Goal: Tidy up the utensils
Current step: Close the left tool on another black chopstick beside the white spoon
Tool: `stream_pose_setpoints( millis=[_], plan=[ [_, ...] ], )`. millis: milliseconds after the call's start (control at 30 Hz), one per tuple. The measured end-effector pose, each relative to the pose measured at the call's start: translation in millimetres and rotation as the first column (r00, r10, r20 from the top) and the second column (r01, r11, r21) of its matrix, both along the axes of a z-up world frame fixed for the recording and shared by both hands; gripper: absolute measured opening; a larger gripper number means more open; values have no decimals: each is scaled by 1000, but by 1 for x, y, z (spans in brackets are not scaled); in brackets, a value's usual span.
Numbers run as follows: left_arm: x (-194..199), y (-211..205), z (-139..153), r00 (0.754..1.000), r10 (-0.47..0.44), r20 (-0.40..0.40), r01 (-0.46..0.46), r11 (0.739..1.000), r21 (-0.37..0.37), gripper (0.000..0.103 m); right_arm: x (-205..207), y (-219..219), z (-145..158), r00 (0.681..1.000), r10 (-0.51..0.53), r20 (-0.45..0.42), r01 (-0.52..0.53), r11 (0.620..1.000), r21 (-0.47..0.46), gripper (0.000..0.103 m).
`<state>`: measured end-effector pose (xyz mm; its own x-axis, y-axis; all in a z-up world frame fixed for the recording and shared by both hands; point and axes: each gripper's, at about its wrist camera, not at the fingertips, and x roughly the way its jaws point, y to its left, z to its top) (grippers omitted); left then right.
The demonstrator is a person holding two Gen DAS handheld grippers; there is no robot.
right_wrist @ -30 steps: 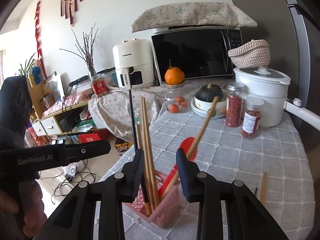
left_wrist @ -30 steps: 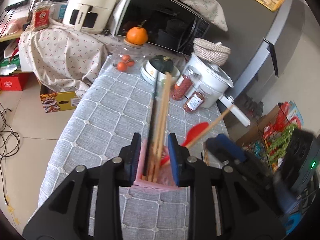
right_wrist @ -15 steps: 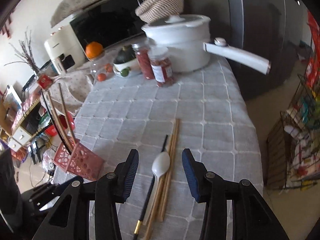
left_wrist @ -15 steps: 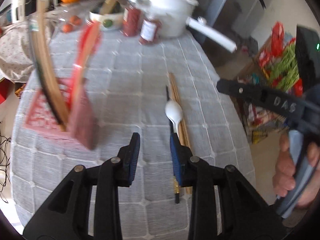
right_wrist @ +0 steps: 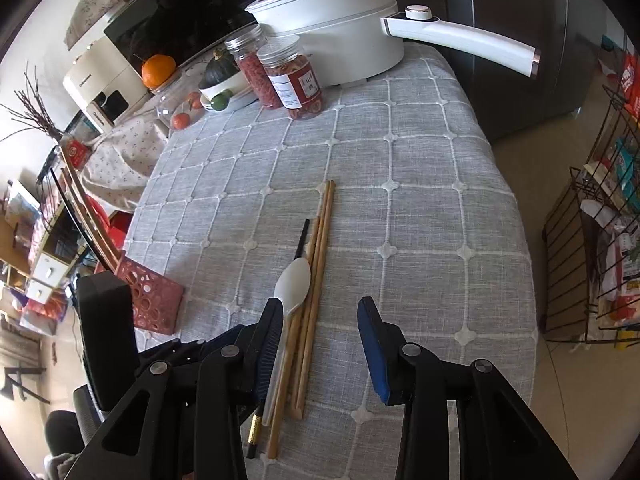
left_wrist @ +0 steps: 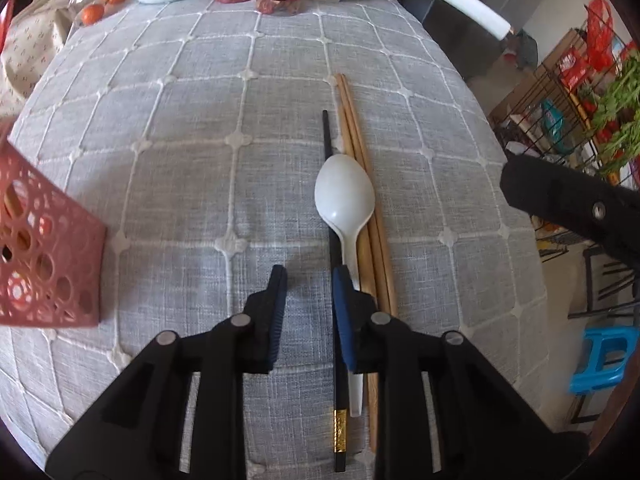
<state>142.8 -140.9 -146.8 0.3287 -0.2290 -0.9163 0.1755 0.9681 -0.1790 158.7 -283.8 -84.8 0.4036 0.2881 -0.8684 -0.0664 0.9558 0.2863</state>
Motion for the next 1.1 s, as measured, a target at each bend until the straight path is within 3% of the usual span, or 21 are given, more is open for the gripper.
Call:
stream_pose_setpoints(
  millis=[100,233,333,533,633,733,867,967,1067,1100],
  plan=[
    [7,2,-4,1000,2,-30,-2,1000,23,13,3,0,-1,1000,0,-2,0,1000,4,39],
    [5,0,-5,999,-13,-39,11,999,-37,12,7,-1,-5,1000,-7,-13,8,1000,6,39],
    [6,-7,-6,999,-25,-20,25,999,20,12,8,1,-7,1000,-2,-18,2,1000,8,39],
    [10,-4,-7,999,-14,-41,13,1000,-3,12,9,2,-13,999,-2,-38,3,1000,6,39],
    [13,6,-3,996,8,-88,-19,991,-129,11,11,2,-16,999,-6,-51,7,1000,5,39],
    [13,11,-1,997,31,-76,-40,991,-128,11,13,2,-19,998,-7,-63,7,1000,3,39],
    [10,13,-8,994,29,-101,-48,982,-183,11,13,4,-22,997,-5,-72,5,1000,-1,39],
    [8,7,-8,998,9,-68,-18,991,-136,21,14,6,-24,997,1,-78,-1,1000,0,39],
    [12,-3,-7,998,-8,-59,4,997,-81,21,15,8,-25,997,4,-82,-5,1000,-3,39],
    [12,-2,-6,997,-3,-71,-4,995,-99,21,15,8,-25,997,4,-83,-4,1000,-3,39]
  ],
)
